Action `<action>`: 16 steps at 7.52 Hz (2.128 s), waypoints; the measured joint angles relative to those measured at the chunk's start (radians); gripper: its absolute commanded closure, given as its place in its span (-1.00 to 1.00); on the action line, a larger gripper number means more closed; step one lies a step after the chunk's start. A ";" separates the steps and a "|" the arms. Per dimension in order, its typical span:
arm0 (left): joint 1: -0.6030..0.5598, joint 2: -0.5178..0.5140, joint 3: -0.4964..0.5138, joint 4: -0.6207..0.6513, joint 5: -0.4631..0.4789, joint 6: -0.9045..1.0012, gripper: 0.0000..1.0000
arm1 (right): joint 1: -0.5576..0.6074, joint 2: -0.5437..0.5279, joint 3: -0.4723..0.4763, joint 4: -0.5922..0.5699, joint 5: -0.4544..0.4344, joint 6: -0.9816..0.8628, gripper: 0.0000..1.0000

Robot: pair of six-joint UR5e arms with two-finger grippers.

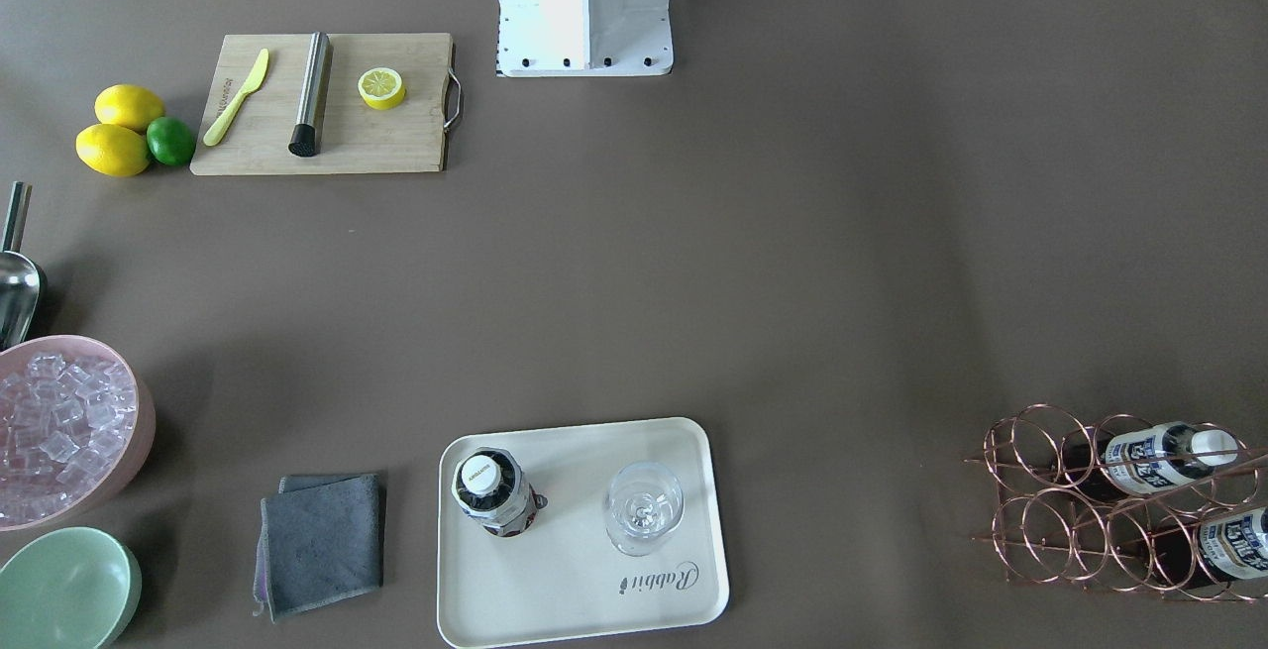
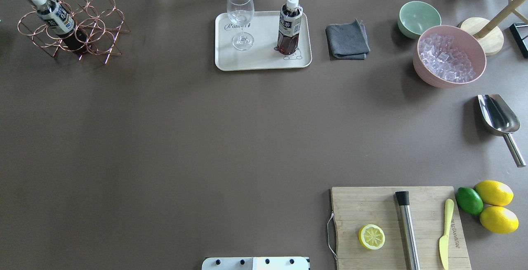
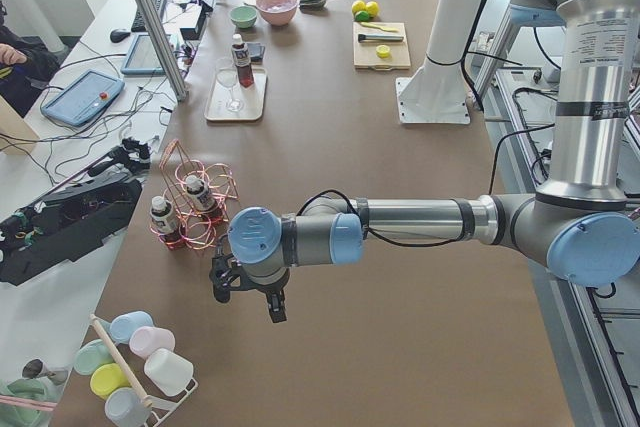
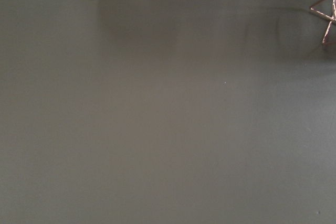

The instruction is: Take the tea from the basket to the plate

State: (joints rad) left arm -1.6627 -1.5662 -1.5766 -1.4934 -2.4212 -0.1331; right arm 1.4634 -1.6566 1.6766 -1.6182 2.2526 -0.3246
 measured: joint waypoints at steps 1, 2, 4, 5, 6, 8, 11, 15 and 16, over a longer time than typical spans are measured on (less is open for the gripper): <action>-0.001 0.014 -0.032 0.017 0.037 0.000 -0.96 | 0.000 -0.002 -0.001 0.001 -0.006 0.000 -0.99; -0.001 0.022 -0.068 0.044 0.060 -0.001 -0.96 | 0.000 -0.009 -0.003 0.000 -0.017 0.000 -0.99; 0.003 0.031 -0.133 0.088 0.075 0.002 -0.96 | 0.002 -0.026 -0.002 0.003 -0.033 -0.002 -0.99; 0.006 0.034 -0.152 0.096 0.076 0.003 -0.96 | 0.003 -0.032 -0.001 0.004 -0.038 -0.003 -0.99; 0.011 0.035 -0.163 0.099 0.077 0.005 -0.96 | 0.005 -0.034 0.001 0.004 -0.041 -0.003 -0.99; 0.022 0.035 -0.167 0.100 0.077 0.006 -0.96 | 0.008 -0.036 0.004 0.004 -0.042 -0.005 -0.99; 0.030 0.035 -0.165 0.098 0.078 0.006 -0.96 | 0.009 -0.033 0.002 0.004 -0.042 -0.007 -0.99; 0.033 0.035 -0.159 0.094 0.080 0.008 -0.96 | 0.008 -0.025 -0.004 0.005 -0.041 -0.004 -0.99; 0.033 0.036 -0.157 0.092 0.080 0.009 -0.96 | 0.008 -0.025 -0.004 0.005 -0.041 -0.004 -0.99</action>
